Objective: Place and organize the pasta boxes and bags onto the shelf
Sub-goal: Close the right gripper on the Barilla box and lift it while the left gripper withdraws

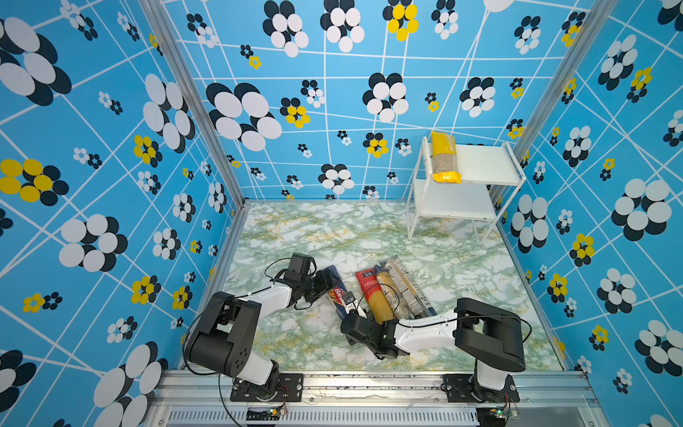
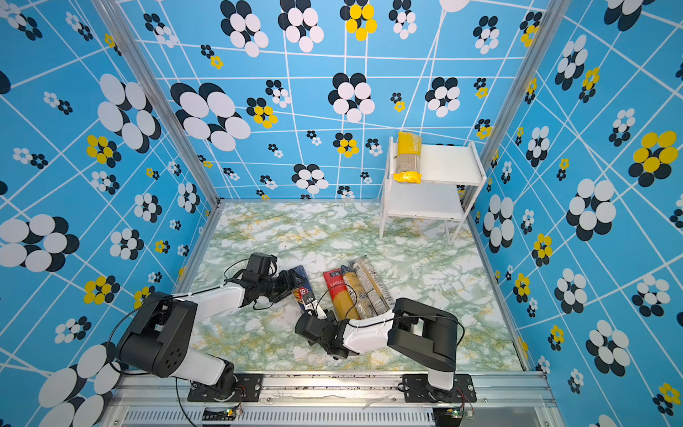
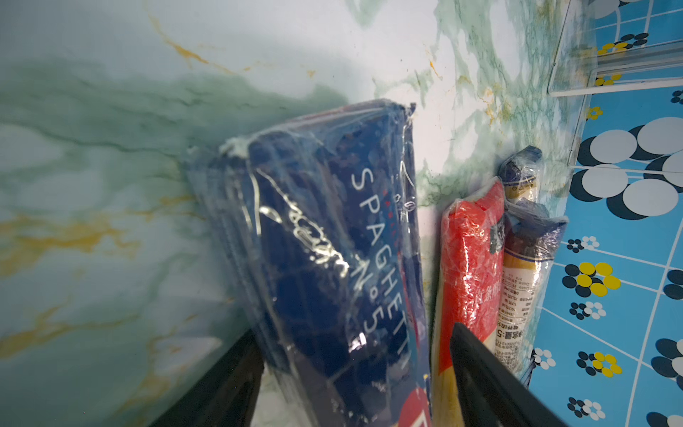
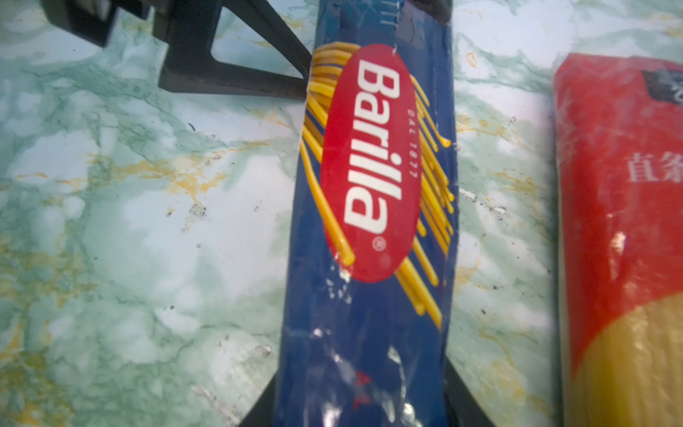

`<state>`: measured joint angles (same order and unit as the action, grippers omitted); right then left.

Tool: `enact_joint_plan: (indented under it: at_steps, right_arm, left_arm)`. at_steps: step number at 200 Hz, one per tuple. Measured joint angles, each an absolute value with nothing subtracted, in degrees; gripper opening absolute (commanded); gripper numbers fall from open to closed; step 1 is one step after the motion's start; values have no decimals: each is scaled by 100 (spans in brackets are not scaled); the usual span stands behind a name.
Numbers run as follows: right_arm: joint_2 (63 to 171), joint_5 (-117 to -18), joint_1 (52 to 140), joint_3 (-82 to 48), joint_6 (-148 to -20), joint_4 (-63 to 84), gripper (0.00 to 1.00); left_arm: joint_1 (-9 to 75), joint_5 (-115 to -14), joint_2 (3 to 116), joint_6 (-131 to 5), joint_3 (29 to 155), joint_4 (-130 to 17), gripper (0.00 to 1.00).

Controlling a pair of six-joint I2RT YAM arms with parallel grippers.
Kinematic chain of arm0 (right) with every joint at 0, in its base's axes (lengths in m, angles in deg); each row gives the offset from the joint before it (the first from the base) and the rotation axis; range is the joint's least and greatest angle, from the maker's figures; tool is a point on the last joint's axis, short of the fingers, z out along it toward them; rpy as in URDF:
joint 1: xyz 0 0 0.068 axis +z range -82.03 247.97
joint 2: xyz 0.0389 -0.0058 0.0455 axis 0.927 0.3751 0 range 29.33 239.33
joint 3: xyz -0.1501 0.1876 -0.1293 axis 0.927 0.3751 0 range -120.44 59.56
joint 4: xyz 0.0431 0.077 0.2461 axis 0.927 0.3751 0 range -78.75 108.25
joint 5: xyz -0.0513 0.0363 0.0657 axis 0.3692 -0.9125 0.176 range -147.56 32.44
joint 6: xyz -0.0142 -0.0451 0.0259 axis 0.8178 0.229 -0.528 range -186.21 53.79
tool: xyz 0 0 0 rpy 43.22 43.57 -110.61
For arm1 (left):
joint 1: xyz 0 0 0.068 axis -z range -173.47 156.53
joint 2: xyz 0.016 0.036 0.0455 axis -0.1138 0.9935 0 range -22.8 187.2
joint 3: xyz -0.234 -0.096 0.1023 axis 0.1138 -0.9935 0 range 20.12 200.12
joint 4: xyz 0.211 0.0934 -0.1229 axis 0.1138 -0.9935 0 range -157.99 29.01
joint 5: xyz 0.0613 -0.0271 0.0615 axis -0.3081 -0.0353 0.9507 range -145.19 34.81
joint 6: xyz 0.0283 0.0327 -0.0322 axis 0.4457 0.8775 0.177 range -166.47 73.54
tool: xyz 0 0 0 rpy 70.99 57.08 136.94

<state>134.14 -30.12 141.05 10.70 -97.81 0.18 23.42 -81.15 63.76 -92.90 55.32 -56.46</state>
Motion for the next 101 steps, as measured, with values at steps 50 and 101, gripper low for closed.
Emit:
enact_joint_plan:
  at_steps: [50,101]
  right_arm:
    - [13392,-3137,14039,1065,-9781,14,9]
    - [13281,-3318,13934,1177,-9774,-84,0]
  left_arm:
    - [2342,-8158,6359,-9273,5546,-5620,98]
    - [2342,-8082,6057,-9192,5589,-6033,99]
